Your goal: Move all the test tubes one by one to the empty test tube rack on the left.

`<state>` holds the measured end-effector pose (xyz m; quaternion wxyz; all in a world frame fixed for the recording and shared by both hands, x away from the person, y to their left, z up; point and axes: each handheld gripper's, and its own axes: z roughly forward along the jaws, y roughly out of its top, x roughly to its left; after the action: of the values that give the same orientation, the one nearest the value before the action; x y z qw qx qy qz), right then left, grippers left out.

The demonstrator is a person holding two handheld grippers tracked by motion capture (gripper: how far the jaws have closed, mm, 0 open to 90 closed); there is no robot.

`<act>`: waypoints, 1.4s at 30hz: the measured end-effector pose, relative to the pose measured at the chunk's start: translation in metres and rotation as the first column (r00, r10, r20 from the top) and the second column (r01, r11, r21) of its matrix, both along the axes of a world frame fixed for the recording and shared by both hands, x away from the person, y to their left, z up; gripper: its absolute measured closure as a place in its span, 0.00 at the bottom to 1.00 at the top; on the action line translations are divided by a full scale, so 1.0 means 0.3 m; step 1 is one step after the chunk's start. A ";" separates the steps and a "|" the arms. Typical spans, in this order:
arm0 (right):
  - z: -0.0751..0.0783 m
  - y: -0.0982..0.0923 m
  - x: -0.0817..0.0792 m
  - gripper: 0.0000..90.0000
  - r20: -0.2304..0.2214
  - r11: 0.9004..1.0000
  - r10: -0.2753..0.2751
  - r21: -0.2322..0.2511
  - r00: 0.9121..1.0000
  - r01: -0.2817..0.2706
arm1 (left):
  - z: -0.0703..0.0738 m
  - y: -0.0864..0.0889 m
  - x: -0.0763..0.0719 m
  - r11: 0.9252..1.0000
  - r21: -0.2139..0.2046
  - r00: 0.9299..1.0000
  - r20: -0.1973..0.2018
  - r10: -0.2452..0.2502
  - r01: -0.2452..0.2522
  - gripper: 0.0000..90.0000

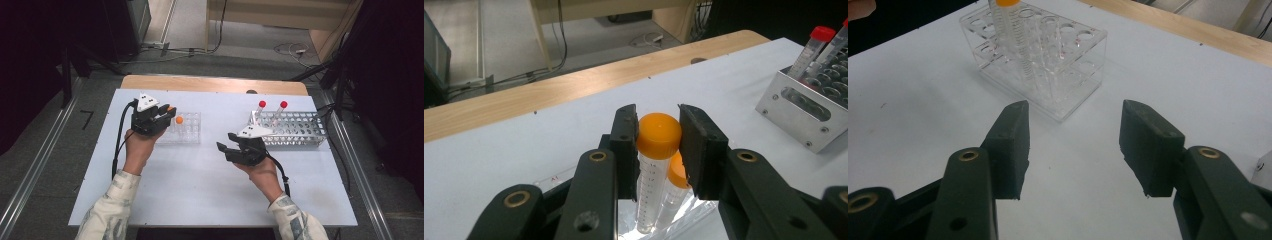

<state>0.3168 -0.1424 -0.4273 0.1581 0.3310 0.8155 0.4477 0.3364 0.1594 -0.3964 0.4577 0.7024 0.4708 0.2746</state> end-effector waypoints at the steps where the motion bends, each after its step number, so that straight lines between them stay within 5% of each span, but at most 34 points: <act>1: -0.001 0.000 0.000 0.49 -0.002 1.000 0.000 -0.002 1.000 0.000 | -0.002 -0.001 0.000 1.000 0.000 1.000 -0.003 -0.001 0.001 0.77; 17: 0.000 -0.009 0.002 0.49 0.002 1.000 -0.007 0.000 1.000 0.007 | -0.005 0.009 -0.002 1.000 -0.020 1.000 -0.021 0.002 -0.003 0.70; 25: 0.000 -0.061 0.027 0.48 0.003 0.997 -0.078 -0.001 0.997 0.078 | -0.002 0.011 -0.005 0.999 -0.038 0.999 -0.033 -0.001 0.000 0.55; 32: 0.002 -0.125 0.065 0.45 -0.003 0.989 -0.146 0.003 0.989 0.146 | -0.002 0.006 -0.001 0.998 -0.030 0.998 -0.043 0.056 -0.057 0.28; 42: 0.025 -0.198 0.127 0.44 -0.010 0.964 -0.266 0.021 0.964 0.266 | 0.011 0.018 -0.009 0.996 -0.051 0.997 -0.029 0.069 -0.071 0.24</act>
<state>0.3550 -0.2018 -0.4200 0.2103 0.4406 0.7594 0.4301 0.3337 0.1647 -0.3931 0.4595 0.6770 0.5084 0.2683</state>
